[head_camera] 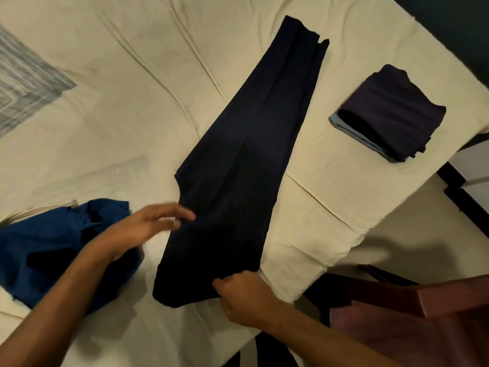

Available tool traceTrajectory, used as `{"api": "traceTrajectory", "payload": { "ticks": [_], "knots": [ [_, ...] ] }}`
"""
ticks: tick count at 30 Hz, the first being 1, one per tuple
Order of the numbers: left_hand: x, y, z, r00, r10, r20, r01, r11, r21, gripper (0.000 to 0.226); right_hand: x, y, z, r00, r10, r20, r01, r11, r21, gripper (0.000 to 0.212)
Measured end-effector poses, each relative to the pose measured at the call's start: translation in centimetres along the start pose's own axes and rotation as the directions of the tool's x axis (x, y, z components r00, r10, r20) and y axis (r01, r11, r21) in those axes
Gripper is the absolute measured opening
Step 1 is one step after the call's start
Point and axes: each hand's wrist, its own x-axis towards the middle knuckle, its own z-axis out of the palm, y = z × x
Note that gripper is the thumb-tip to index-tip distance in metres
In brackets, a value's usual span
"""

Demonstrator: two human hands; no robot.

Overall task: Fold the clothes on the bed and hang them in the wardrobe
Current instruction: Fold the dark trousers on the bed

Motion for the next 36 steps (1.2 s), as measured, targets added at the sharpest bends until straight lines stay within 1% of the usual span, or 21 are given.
{"api": "traceTrajectory", "payload": {
  "ticks": [1,2,4,5,6,8,9,10,11,13,14,16,18,21,24,26,28,30,33,34,36],
  "knots": [
    [2.0,1.0,-0.1,0.999,-0.004,-0.034,-0.001,0.989,-0.150,0.026,0.1,-0.3,0.1,1.000,-0.006,0.011,0.006,1.000,-0.029,0.018],
    [4.2,1.7,-0.1,1.000,-0.026,-0.007,0.023,0.961,-0.275,0.030,0.2,-0.7,0.3,1.000,0.000,0.017,0.001,0.998,-0.059,0.021],
    [8.5,1.9,-0.4,0.989,-0.147,0.012,0.136,0.879,-0.458,0.034,0.4,-1.3,0.7,1.000,0.017,0.010,-0.015,0.994,-0.107,0.024],
    [10.4,1.5,-0.7,0.968,-0.236,-0.089,0.155,0.834,-0.529,0.033,0.5,-1.5,0.9,1.000,0.021,0.011,-0.020,0.994,-0.109,0.024],
    [11.9,1.0,-1.2,0.914,-0.317,-0.254,0.115,0.801,-0.587,0.031,0.5,-1.5,0.9,1.000,0.026,0.012,-0.024,0.994,-0.105,0.024],
    [13.3,0.3,-2.2,0.739,-0.358,-0.571,-0.042,0.822,-0.569,0.027,0.4,-1.4,0.7,0.999,0.042,0.013,-0.041,0.994,-0.098,0.023],
    [13.3,0.4,-2.5,0.695,-0.291,-0.658,-0.070,0.883,-0.465,0.025,0.2,-1.3,0.5,0.999,0.043,0.016,-0.042,0.995,-0.091,0.024],
    [12.8,0.3,-2.6,0.717,-0.182,-0.673,-0.063,0.945,-0.322,0.027,0.1,-1.2,0.3,0.999,0.040,0.024,-0.038,0.996,-0.079,0.024],
    [11.9,0.0,-2.3,0.783,-0.058,-0.619,-0.060,0.984,-0.168,0.030,0.0,-1.1,0.1,0.999,0.036,0.019,-0.034,0.997,-0.071,0.023],
    [9.5,-1.2,-1.1,0.930,0.085,-0.358,-0.067,0.996,0.062,0.033,-0.1,-1.0,-0.5,1.000,0.013,-0.011,-0.013,0.999,-0.041,0.019],
    [8.2,-2.0,-0.4,0.976,0.092,-0.196,-0.061,0.985,0.160,0.031,-0.2,-0.9,-1.0,1.000,-0.007,-0.025,0.007,1.000,-0.009,0.014],
    [6.1,-3.8,0.3,0.997,0.069,0.022,-0.073,0.927,0.367,0.023,-0.2,-0.6,-2.5,0.999,-0.027,-0.030,0.028,0.999,0.047,0.007],
    [5.5,-4.9,-0.3,1.000,-0.004,0.025,-0.005,0.936,0.351,0.026,-0.3,-0.4,-5.3,1.000,0.001,0.000,-0.001,0.993,0.118,0.012],
    [6.3,-4.4,-2.2,0.991,-0.132,-0.006,0.132,0.980,0.148,0.046,0.2,0.6,-12.1,0.997,0.076,-0.033,-0.063,0.950,0.307,0.008],
    [7.8,-1.7,-3.6,0.968,-0.199,-0.153,0.190,0.979,-0.073,0.041,2.2,4.7,-19.9,0.969,0.227,-0.101,-0.133,0.816,0.563,0.010],
    [9.3,0.7,-4.9,0.968,-0.201,-0.150,0.180,0.973,-0.143,0.073,4.2,8.5,-24.9,0.936,0.348,-0.059,-0.203,0.668,0.716,0.020],
    [11.4,3.0,-6.2,0.984,-0.157,-0.080,0.138,0.969,-0.203,0.095,6.7,12.9,-28.9,0.899,0.433,-0.058,-0.200,0.527,0.826,0.013],
    [13.8,4.8,-7.0,0.991,-0.107,-0.087,0.080,0.961,-0.263,0.089,9.7,17.0,-32.1,0.856,0.509,-0.090,-0.166,0.435,0.885,0.015],
    [17.7,5.8,-6.7,0.972,-0.128,-0.197,0.092,0.979,-0.179,0.057,13.4,22.4,-33.5,0.785,0.615,-0.071,-0.118,0.261,0.958,0.010],
    [19.0,5.6,-6.4,0.953,-0.185,-0.241,0.147,0.975,-0.168,0.051,14.4,24.2,-32.3,0.769,0.639,-0.001,-0.138,0.168,0.976,0.019],
    [20.7,4.5,-5.7,0.893,-0.285,-0.347,0.261,0.958,-0.116,0.050,15.1,26.5,-28.3,0.735,0.660,0.155,-0.216,0.012,0.976,0.052]
  ]
}}
